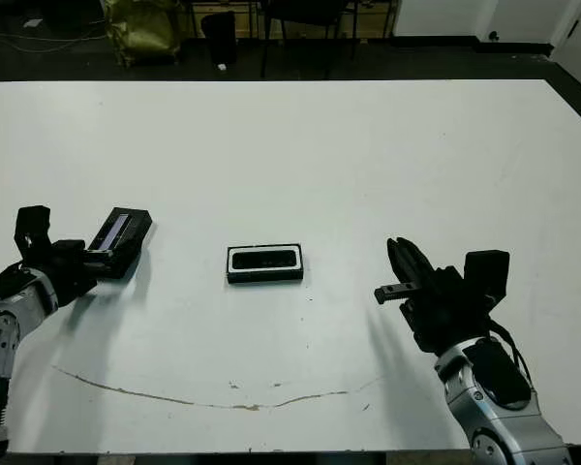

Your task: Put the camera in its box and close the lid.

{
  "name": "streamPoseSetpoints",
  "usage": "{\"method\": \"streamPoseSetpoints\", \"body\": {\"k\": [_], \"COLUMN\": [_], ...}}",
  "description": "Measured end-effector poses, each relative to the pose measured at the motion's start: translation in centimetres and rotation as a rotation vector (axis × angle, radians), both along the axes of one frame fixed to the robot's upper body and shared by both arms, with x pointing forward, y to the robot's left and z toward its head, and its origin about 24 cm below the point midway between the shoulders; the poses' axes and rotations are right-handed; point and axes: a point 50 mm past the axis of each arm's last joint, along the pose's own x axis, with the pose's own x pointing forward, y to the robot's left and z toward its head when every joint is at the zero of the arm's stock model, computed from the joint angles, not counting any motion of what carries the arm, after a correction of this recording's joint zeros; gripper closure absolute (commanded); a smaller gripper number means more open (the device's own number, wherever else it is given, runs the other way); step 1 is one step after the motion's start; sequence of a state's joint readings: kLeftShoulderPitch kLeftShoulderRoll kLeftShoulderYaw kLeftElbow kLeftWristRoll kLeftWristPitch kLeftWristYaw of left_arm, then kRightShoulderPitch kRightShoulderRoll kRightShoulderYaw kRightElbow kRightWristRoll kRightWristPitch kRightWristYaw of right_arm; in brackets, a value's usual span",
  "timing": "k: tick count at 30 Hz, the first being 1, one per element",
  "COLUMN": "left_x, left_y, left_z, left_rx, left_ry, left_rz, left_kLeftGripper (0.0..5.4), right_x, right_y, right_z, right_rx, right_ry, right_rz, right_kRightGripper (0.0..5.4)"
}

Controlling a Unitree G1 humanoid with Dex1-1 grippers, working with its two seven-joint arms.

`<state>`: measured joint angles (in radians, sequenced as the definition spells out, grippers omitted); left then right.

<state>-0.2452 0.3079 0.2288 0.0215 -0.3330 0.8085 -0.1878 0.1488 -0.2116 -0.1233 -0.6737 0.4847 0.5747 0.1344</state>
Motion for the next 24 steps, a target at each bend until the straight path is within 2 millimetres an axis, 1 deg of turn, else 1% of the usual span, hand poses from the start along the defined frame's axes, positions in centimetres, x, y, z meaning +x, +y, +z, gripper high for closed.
{"method": "streamPoseSetpoints", "body": {"k": [5, 7, 11, 18, 21, 24], "left_x": [-0.1, -0.2, -0.4, -0.8, -0.8, -0.6], "left_y": [0.0, 0.1, 0.7, 1.4, 1.0, 0.3], "left_z": [0.1, 0.4, 0.8, 2.1, 2.9, 4.7], "left_rx": [0.079, 0.093, 0.126, 0.264, 0.282, 0.3], "left_ry": [0.02, 0.026, 0.058, 0.113, 0.083, -0.004], "left_rz": [-0.031, -0.055, -0.117, -0.238, -0.276, -0.323], "left_kLeftGripper": [2.56, 2.81, 2.81, 2.82, 2.82, 2.82], "right_x": [0.0, 0.0, 0.1, 0.1, 0.1, 0.1], "right_y": [0.1, 0.0, -0.2, -0.2, -0.2, -0.1], "right_z": [0.0, -0.2, -0.4, -0.5, -0.5, -0.5], "right_rx": [0.015, 0.011, 0.014, -0.003, -0.002, -0.006], "right_ry": [0.0, 0.005, 0.014, 0.015, 0.013, 0.013], "right_rz": [0.011, 0.018, 0.011, -0.001, 0.008, 0.01], "right_kRightGripper": [5.4, 5.4, 5.4, 5.4, 5.4, 5.4]}}
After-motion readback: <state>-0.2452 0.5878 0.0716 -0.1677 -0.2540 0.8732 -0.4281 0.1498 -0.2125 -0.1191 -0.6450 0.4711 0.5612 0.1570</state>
